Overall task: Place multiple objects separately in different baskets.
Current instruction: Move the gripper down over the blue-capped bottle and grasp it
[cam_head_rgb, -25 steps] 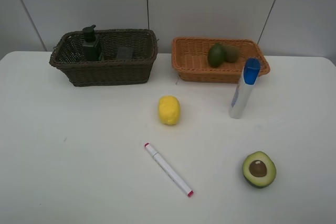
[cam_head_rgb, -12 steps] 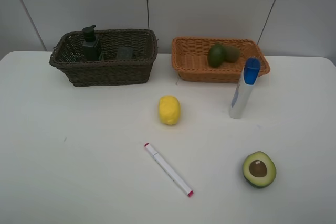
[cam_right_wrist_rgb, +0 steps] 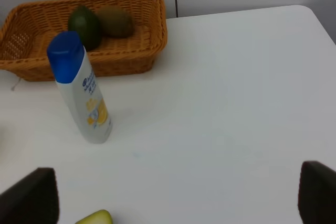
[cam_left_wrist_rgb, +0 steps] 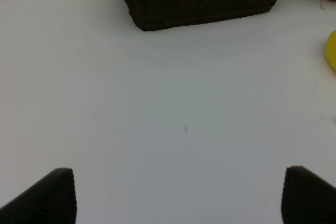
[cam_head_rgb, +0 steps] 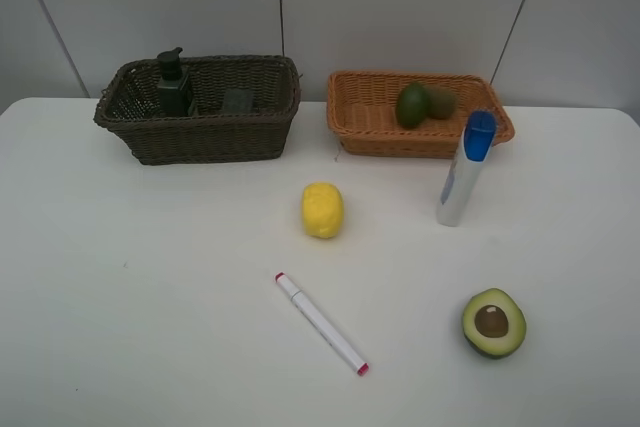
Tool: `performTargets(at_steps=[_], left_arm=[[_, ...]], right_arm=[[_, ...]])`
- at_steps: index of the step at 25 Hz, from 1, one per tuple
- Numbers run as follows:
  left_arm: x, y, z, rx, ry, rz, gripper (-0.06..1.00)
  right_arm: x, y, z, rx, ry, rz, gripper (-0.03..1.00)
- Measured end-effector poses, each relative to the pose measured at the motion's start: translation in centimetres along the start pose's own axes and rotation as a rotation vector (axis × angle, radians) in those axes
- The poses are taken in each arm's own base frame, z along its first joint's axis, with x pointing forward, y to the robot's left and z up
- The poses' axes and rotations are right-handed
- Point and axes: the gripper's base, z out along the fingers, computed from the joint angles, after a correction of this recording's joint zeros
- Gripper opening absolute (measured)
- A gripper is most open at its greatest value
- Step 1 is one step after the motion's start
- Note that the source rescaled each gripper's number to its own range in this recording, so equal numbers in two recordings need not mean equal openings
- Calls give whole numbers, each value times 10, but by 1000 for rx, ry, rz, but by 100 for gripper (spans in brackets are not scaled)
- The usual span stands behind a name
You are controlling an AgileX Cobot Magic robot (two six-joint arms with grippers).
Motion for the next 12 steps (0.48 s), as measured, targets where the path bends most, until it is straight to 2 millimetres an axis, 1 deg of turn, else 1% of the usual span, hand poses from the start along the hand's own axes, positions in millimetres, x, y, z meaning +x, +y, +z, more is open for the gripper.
performTargets(at_steps=[5, 7, 8, 11, 12], left_arm=[[0, 0, 0, -34, -2, -21, 100], [0, -1, 0, -57, -2, -36, 100], [0, -1, 0, -69, -2, -43, 100], [0, -1, 0, -83, -2, -53, 100], [0, -1, 0, -85, -2, -54, 100]], right_arm=[[0, 1, 1, -7, 8, 4, 100], [-3, 1, 7, -3, 49, 2, 100], [-5, 2, 11, 0, 81, 0, 100], [-15, 4, 35, 14, 238, -6, 100], [-21, 5, 47, 21, 303, -2, 100]])
